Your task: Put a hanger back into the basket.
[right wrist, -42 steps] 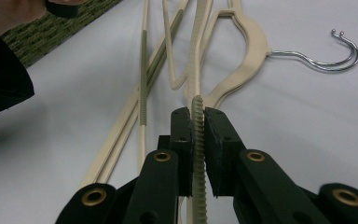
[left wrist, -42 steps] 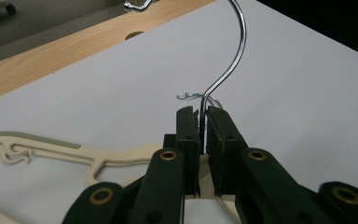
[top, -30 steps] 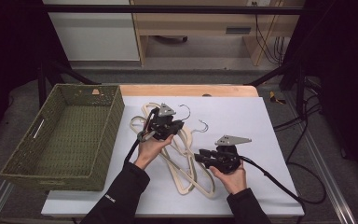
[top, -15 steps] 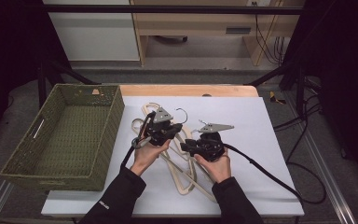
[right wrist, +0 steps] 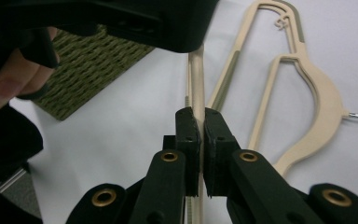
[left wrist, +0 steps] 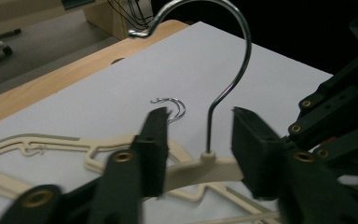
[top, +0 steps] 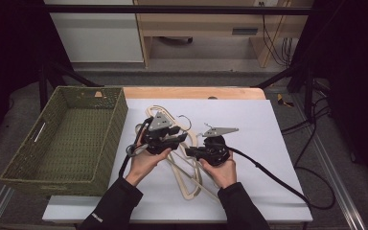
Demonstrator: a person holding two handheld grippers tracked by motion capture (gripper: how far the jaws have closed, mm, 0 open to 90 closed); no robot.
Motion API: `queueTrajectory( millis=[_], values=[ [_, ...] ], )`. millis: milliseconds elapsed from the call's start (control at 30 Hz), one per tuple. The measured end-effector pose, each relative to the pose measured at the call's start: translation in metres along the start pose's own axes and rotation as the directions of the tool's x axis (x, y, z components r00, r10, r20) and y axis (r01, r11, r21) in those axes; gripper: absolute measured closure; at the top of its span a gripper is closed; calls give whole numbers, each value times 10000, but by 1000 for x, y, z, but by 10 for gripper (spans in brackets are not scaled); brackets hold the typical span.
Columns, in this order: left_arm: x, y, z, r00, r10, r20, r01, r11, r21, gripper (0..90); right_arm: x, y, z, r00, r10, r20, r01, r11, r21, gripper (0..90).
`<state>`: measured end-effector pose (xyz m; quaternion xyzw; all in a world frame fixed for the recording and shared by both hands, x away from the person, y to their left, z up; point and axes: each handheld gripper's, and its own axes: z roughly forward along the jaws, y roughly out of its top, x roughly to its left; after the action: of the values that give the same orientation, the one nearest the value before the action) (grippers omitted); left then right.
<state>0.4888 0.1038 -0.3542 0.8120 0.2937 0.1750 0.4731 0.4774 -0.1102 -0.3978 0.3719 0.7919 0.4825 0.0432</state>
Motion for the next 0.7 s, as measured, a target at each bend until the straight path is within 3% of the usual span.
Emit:
queueTrajectory(
  millis=[100,200,267,500,667,700],
  values=[
    [3,-2,-18,9996,286,-76,-287,9995,-159,371,2,2,-7,9990,-325,-317,324,9995,-16,870],
    [9,-8,-32,9977,269,626,-273,9996,63,266,5,2,-15,9956,-736,-575,738,9973,20,870],
    [12,-13,-39,9966,286,770,-301,9994,191,236,7,2,-19,9930,-919,-745,923,9957,17,870],
    [9,-30,-43,9866,933,1340,-1054,9907,858,220,17,-1,-27,9790,-1427,-1456,1454,9893,85,870],
    [5,-34,-35,9770,974,1899,-1197,9868,1094,314,22,-5,-29,9651,-1685,-2006,1764,9841,221,870],
    [4,-34,-33,9725,962,2123,-1238,9850,1206,336,23,-6,-29,9632,-1692,-2089,1781,9837,245,870]
  ],
)
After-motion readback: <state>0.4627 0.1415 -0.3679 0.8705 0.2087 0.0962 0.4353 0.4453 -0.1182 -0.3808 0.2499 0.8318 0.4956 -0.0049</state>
